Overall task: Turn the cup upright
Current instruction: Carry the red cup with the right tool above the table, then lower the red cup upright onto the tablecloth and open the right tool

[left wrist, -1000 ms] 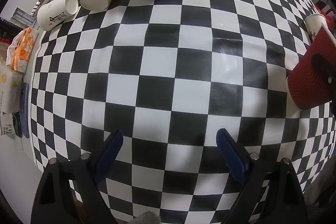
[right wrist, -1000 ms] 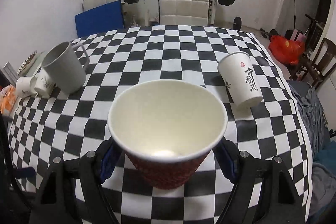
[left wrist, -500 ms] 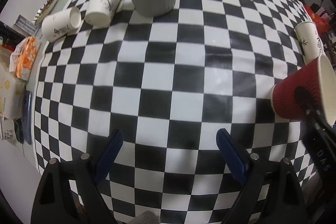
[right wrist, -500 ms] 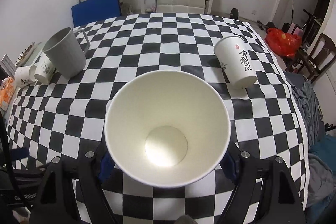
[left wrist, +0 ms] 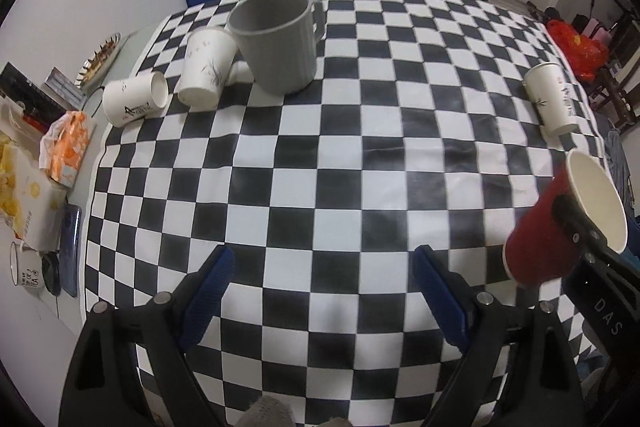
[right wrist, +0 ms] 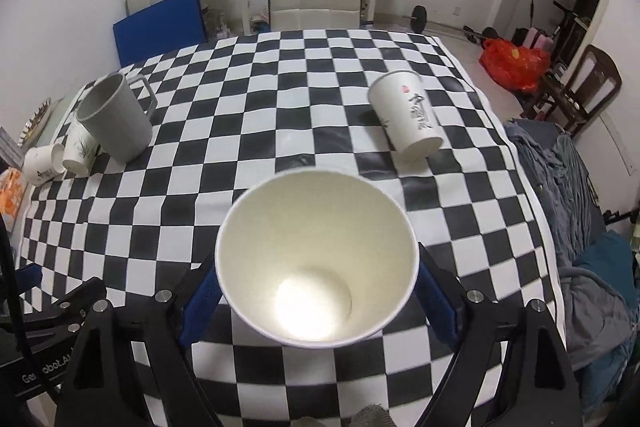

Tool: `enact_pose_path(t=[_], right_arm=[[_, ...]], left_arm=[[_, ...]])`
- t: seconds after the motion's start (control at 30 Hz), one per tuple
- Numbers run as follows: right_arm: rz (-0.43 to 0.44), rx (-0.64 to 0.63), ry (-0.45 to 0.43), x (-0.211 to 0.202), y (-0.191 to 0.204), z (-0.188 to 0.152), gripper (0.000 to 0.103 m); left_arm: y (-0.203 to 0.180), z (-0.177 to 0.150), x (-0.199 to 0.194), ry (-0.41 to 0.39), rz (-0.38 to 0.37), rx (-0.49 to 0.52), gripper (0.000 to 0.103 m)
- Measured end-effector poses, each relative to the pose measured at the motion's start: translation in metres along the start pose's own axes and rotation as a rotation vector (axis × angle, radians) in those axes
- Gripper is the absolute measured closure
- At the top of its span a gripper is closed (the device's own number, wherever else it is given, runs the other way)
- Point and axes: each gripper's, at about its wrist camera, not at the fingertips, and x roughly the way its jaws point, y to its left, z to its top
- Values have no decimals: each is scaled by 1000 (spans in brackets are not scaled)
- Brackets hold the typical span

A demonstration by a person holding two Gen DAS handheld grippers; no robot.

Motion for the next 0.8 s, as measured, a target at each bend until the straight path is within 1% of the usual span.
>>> enact_pose_path(t=[0.17, 0.33, 0.4, 0.43, 0.47, 0.5, 0.6, 0.7, 0.8], right_arm=[[-3, 11, 2, -25, -17, -2, 14], [14, 8, 17, -42, -37, -5, 14], [40, -12, 38, -39, -42, -7, 14], [72, -15, 54, -34, -44, -8, 14], [123, -7, 76, -26, -47, -11, 14], [139, -2, 81, -20, -49, -12, 14], [174, -9, 55, -4, -45, -14, 14], [200, -12, 50, 10, -36, -16, 15], [227, -27, 5, 11, -29, -20, 16]], left_arm=[[-9, -8, -17, -21, -9, 1, 12], [-23, -17, -34, -31, -4, -10, 12], [-28, -22, -40, -45, 5, -23, 12], [-29, -23, -42, -50, 11, -29, 12], [-31, -26, -43, -50, 16, -37, 12], [-32, -30, -43, -50, 17, -47, 12], [-32, -39, -42, -49, 41, -64, 12], [-28, -47, -35, -36, 64, -89, 12], [-20, -51, -28, -27, 78, -121, 12]])
